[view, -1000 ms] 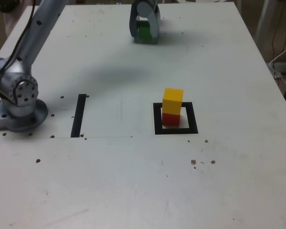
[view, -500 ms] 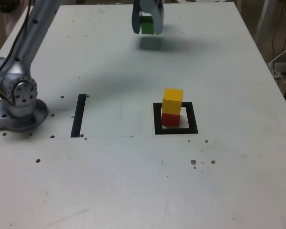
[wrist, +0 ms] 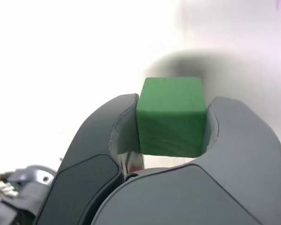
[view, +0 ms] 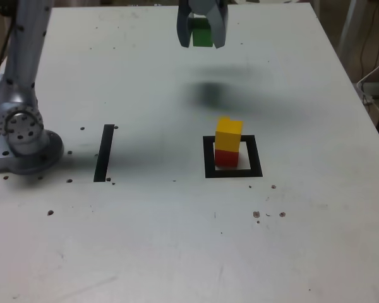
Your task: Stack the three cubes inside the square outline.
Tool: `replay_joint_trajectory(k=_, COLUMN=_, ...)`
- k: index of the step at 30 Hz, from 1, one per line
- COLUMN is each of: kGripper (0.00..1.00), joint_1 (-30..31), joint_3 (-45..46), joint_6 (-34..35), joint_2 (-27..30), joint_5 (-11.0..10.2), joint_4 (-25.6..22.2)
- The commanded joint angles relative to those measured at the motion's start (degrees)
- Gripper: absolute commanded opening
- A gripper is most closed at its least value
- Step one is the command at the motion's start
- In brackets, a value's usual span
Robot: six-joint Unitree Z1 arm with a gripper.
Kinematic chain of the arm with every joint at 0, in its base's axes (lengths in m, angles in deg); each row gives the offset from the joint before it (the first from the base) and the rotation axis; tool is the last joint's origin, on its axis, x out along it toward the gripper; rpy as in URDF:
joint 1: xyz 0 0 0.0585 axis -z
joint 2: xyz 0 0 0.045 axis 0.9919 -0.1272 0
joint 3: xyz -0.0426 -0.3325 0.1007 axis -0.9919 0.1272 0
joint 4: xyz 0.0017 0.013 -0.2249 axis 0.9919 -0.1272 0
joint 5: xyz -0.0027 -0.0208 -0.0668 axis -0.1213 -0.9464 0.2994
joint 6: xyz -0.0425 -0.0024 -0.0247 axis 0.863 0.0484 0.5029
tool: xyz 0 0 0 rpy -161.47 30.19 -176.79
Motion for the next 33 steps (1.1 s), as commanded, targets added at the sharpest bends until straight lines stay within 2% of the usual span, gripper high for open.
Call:
replay_joint_trajectory(k=1, kGripper=0.26, joint_1=3.10, joint_3=1.93, joint_6=2.44, joint_2=1.97, joint_5=0.08, joint_4=0.14)
replay_joint_trajectory(k=9, kGripper=0.26, joint_1=13.78, joint_3=5.57, joint_6=10.72, joint_2=6.19, joint_5=1.37, joint_4=-0.19)
replay_joint_trajectory(k=14, kGripper=0.26, joint_1=19.87, joint_3=5.88, joint_6=15.34, joint_2=6.96, joint_5=4.43, joint_4=-0.63)
replay_joint_trajectory(k=19, kGripper=0.26, joint_1=23.40, joint_3=6.82, joint_6=19.18, joint_2=7.08, joint_5=6.85, joint_4=-0.79)
replay_joint_trajectory(k=33, kGripper=0.26, joint_1=32.86, joint_3=7.10, joint_6=26.64, joint_2=6.47, joint_5=7.87, joint_4=-0.75)
